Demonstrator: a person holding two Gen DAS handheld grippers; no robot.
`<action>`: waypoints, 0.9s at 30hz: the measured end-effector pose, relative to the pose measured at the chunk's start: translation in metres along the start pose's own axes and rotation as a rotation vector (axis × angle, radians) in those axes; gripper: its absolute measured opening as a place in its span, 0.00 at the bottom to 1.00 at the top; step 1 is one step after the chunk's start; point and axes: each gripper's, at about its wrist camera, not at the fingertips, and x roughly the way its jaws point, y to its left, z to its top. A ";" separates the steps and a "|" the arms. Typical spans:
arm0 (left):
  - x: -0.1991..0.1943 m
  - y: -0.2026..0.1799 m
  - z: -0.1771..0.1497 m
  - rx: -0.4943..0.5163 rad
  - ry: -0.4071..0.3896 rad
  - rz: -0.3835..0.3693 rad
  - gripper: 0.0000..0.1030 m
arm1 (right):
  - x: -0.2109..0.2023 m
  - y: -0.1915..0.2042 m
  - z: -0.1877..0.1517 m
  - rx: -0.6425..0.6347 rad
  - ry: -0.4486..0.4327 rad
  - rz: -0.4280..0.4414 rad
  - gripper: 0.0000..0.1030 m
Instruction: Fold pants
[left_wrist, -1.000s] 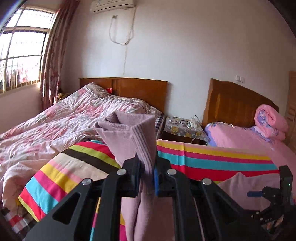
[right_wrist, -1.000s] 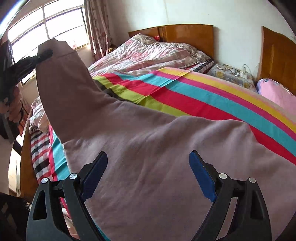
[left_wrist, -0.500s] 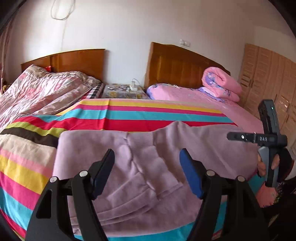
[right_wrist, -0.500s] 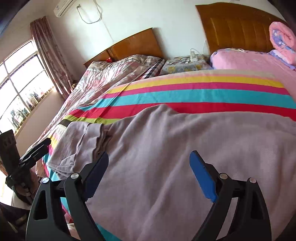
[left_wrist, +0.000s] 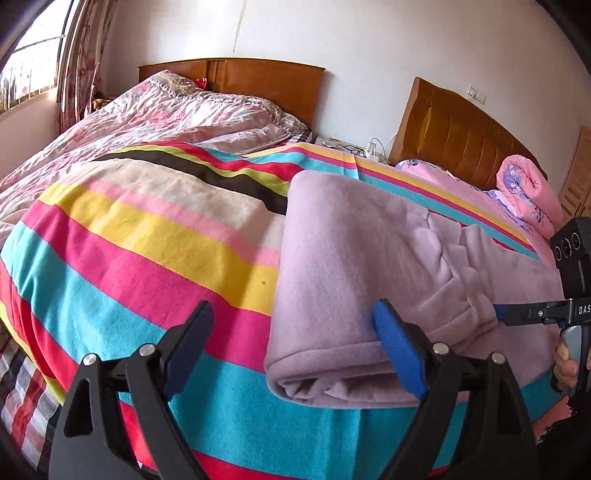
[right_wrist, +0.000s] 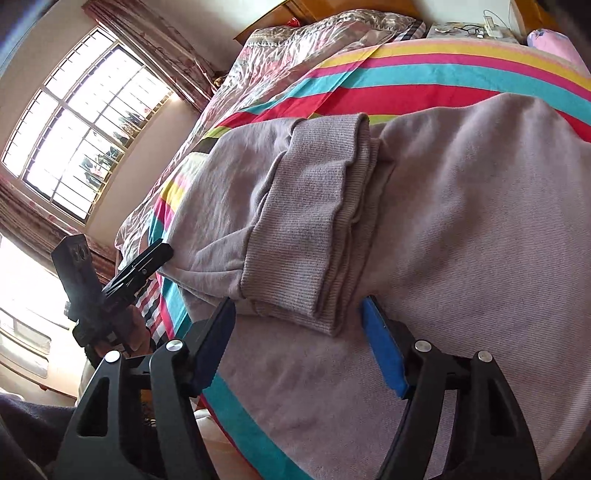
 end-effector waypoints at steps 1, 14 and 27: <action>0.002 0.002 0.000 -0.004 -0.002 -0.008 0.87 | 0.002 0.001 0.002 0.008 0.011 0.008 0.69; 0.011 0.015 -0.006 -0.041 -0.025 -0.080 0.89 | 0.008 -0.010 0.014 0.132 0.058 0.145 0.52; -0.007 0.013 -0.003 -0.016 -0.046 -0.070 0.89 | -0.030 0.048 0.036 -0.079 -0.177 -0.029 0.13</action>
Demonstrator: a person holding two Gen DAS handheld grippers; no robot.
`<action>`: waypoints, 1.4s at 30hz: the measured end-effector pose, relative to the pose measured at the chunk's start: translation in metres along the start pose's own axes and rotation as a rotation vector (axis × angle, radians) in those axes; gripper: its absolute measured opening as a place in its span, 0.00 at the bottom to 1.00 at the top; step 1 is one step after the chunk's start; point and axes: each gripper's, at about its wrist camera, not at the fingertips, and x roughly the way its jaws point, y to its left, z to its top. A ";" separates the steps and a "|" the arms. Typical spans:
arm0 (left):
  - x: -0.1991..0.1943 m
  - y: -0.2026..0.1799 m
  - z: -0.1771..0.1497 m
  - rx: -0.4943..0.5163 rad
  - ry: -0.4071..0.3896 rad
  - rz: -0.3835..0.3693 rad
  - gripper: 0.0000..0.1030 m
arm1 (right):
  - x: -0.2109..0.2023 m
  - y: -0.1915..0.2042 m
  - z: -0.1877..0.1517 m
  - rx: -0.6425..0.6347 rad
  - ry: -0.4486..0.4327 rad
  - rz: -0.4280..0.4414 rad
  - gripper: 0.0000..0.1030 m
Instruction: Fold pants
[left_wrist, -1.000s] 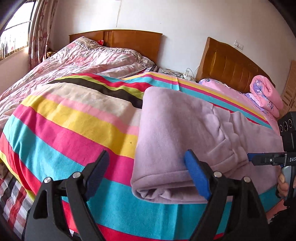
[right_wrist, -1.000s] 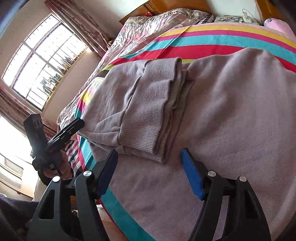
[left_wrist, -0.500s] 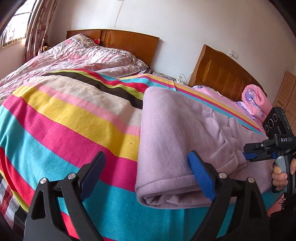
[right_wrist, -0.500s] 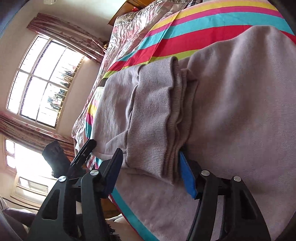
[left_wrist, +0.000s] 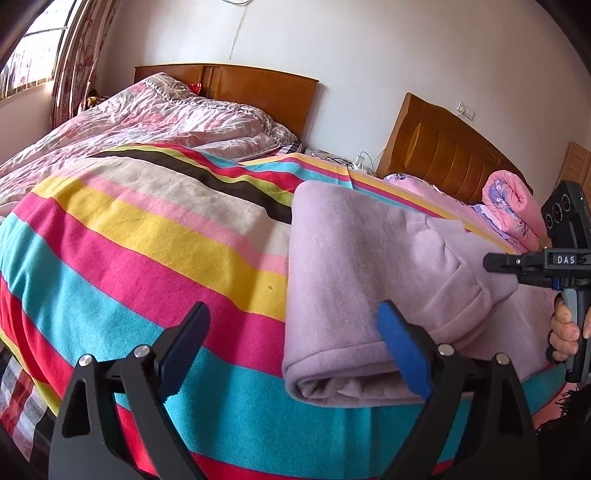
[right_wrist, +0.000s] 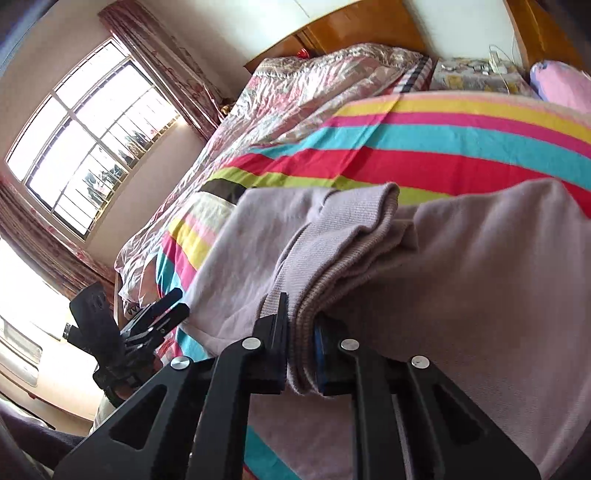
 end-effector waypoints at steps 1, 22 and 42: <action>-0.004 -0.002 0.000 0.012 -0.002 -0.002 0.89 | -0.014 0.011 0.003 -0.032 -0.036 -0.007 0.13; -0.005 -0.099 0.035 0.228 -0.036 -0.109 0.97 | -0.039 -0.074 -0.090 0.203 -0.005 -0.058 0.13; 0.075 -0.126 0.046 0.335 0.231 -0.018 0.98 | -0.064 -0.068 -0.072 0.046 -0.053 -0.239 0.47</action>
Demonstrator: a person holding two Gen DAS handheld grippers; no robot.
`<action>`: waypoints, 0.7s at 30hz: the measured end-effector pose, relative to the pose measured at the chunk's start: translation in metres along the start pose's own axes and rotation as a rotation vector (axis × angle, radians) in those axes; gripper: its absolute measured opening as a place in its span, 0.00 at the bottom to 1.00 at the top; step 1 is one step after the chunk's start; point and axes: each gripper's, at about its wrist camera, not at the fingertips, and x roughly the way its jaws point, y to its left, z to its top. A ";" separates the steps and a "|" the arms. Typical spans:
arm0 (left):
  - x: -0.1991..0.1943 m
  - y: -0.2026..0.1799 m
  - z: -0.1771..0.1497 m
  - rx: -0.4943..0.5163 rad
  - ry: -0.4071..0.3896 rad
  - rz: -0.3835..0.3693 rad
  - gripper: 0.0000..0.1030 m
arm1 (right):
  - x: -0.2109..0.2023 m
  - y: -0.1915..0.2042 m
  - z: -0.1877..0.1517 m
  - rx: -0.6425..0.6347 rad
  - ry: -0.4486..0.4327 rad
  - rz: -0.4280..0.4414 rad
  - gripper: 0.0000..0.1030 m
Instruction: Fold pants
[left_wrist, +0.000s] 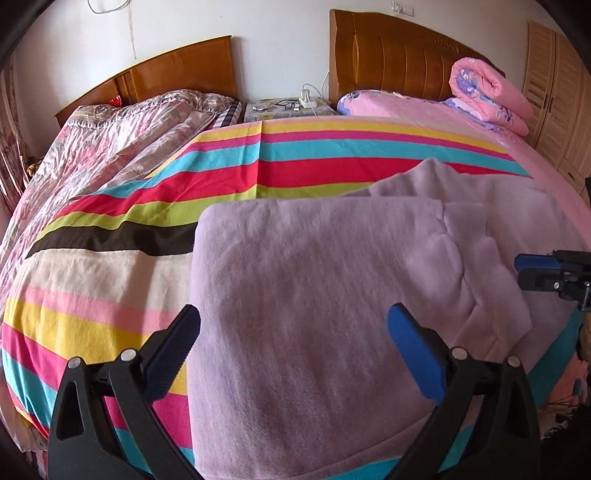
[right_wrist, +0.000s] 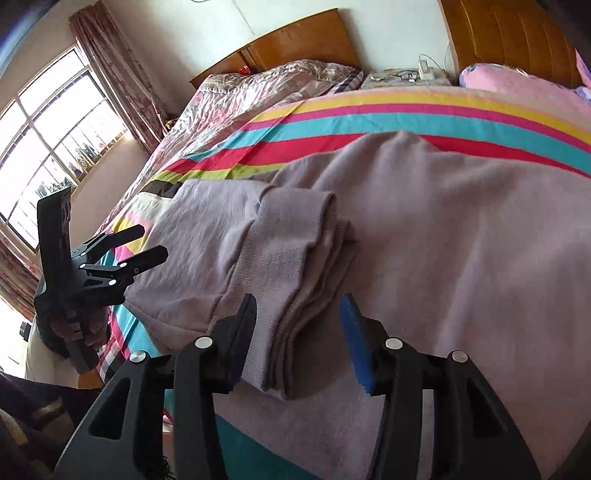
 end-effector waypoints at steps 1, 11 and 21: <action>-0.004 0.005 0.010 -0.030 -0.022 -0.032 0.98 | -0.002 0.004 0.006 -0.030 -0.024 -0.004 0.47; 0.088 -0.002 0.051 -0.024 0.074 -0.022 0.98 | 0.073 0.046 0.033 -0.416 0.047 -0.193 0.49; 0.097 -0.008 0.048 0.022 0.054 0.043 0.99 | 0.034 0.051 0.022 -0.359 0.002 -0.069 0.51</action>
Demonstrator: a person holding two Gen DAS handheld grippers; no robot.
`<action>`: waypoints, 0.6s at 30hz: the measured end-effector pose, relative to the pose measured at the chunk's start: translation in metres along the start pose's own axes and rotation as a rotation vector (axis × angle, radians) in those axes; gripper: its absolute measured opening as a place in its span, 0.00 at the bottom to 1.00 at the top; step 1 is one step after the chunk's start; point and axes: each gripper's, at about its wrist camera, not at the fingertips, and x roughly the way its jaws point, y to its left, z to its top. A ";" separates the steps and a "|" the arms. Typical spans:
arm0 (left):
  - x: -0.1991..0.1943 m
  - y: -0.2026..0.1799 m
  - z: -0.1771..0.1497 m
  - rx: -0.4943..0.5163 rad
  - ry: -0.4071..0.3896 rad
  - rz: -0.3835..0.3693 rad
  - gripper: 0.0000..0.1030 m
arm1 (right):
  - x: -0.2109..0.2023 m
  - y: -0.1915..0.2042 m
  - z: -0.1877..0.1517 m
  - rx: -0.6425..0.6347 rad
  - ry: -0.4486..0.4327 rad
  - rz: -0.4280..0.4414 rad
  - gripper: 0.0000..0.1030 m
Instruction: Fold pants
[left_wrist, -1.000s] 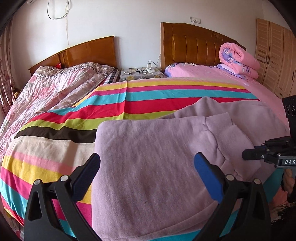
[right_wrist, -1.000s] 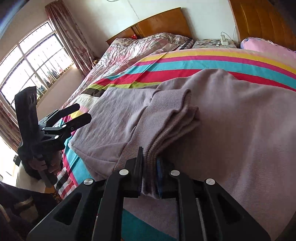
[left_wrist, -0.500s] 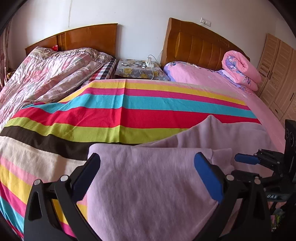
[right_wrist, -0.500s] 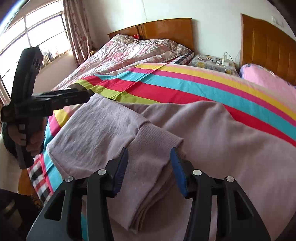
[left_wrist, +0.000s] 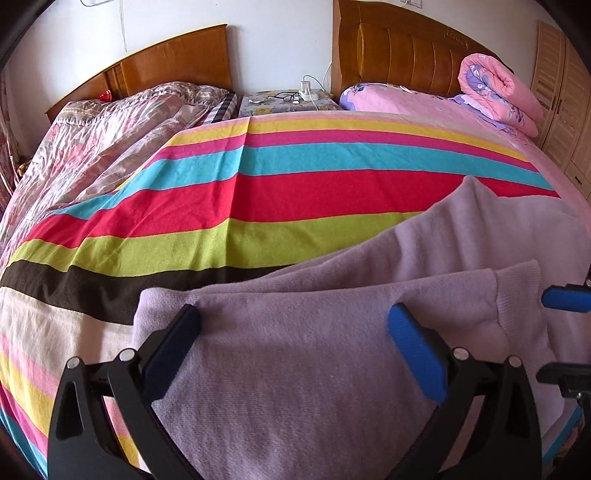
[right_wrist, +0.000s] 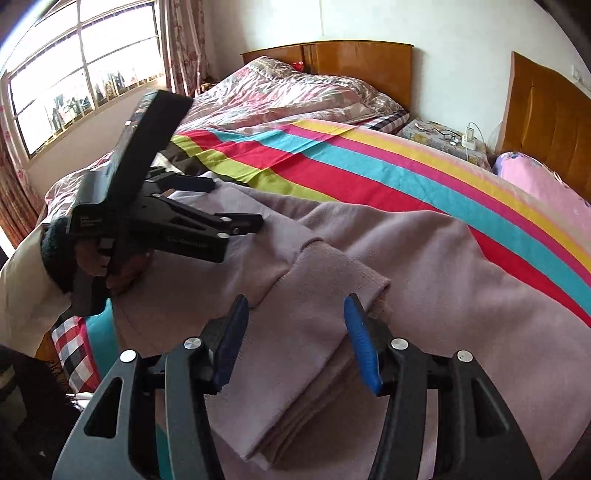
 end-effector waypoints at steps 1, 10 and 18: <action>0.000 0.000 0.000 0.000 -0.001 0.003 0.99 | -0.002 0.007 -0.003 -0.014 0.008 0.029 0.52; -0.001 0.000 -0.002 -0.003 -0.008 0.007 0.99 | 0.013 0.014 -0.028 -0.011 0.054 0.035 0.57; -0.031 -0.005 -0.008 -0.040 -0.076 0.083 0.99 | 0.009 0.014 -0.030 0.001 0.048 0.030 0.58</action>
